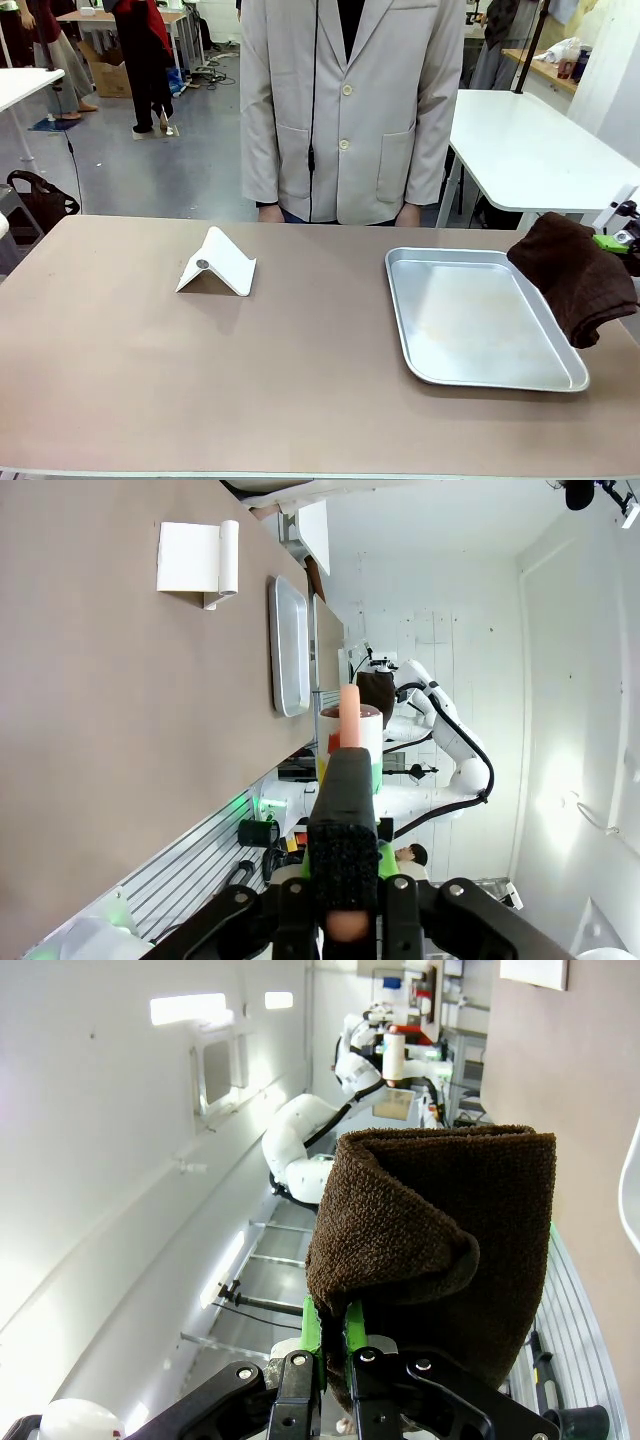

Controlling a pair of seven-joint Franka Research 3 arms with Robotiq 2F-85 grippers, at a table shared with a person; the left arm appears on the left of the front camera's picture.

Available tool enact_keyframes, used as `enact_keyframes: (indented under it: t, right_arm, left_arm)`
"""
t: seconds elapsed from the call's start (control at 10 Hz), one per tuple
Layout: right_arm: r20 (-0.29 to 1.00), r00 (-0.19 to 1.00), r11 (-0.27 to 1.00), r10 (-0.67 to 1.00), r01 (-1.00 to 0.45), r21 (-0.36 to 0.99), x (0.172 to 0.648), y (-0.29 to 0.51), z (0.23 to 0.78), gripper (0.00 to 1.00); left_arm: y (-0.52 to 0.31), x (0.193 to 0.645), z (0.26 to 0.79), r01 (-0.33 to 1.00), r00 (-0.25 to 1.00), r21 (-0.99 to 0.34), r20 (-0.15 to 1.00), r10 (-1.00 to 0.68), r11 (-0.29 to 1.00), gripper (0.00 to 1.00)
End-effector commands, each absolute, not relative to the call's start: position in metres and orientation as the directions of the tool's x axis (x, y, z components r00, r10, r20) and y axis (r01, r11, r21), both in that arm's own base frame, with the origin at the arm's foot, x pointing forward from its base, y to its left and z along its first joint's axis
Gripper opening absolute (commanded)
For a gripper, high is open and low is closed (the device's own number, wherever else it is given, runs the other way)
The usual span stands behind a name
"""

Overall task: Clean the surface of the table.
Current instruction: Clean the area not pointed to by the person, then return the Lint Roller and towel to their original positions.

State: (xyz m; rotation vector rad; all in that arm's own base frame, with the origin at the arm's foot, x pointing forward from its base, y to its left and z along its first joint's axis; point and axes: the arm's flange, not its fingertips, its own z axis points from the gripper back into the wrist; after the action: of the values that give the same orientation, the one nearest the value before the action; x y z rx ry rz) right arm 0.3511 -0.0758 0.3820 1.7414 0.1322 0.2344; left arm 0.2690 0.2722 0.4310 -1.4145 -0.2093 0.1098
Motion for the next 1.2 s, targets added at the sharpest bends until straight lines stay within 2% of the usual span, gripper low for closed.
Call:
enact_keyframes:
  t: [0.0, 1.1]
  right_arm:
    - [0.092, 0.971, -0.181, 0.219, -0.052, 0.982, 0.3495, -0.0777, 0.3868, 0.00]
    - [0.092, 0.971, -0.181, 0.219, -0.052, 0.982, 0.3495, -0.0777, 0.3868, 0.00]
  left_arm:
    - [0.2730, 0.2680, 0.4359, 0.057, 0.976, -0.986, 0.089, 0.201, 0.158, 0.22]
    - [0.2730, 0.2680, 0.4359, 0.057, 0.976, -0.986, 0.089, 0.201, 0.158, 0.22]
